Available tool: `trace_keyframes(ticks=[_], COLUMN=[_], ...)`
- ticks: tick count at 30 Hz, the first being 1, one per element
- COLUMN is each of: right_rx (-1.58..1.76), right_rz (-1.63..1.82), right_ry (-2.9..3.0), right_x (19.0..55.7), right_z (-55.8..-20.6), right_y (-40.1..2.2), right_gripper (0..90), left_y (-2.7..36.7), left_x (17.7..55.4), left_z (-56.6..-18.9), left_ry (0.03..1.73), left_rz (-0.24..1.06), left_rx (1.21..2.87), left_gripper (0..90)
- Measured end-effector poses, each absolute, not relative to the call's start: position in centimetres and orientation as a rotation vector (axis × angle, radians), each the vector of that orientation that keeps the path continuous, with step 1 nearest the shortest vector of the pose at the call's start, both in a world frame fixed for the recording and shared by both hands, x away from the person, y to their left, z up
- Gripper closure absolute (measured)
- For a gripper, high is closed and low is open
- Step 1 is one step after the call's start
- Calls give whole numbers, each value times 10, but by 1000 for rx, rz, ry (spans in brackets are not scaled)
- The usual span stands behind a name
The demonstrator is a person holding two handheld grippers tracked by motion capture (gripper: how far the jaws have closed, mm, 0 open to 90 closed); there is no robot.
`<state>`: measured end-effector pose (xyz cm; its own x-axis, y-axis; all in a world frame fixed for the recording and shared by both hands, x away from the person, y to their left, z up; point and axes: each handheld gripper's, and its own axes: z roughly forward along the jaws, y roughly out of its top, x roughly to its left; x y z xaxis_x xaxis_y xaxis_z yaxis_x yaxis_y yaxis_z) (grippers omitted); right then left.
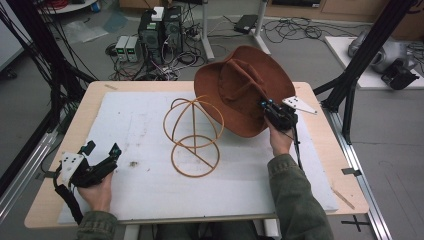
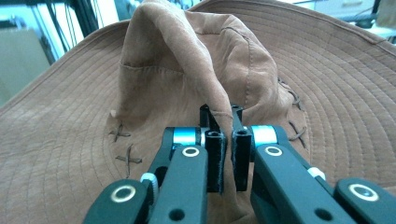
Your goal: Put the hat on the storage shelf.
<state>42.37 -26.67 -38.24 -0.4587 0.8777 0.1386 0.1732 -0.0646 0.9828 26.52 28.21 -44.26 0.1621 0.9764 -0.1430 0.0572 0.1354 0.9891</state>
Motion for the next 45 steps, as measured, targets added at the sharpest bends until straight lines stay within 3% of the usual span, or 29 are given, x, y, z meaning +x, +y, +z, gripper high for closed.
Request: trace_keyframes(ticks=[35,45], right_rx=[969,862], right_rz=[1812,1901], right_ry=[1328,1409], right_x=[390,373], right_z=[-324,-303], right_y=[-284,-262], right_gripper=[884,883], left_y=[283,283], left_x=[265,264], left_z=[-444,-444], left_ry=[1184,1186], left_rz=[955,947], left_rx=[1189,1185], left_gripper=[162,163])
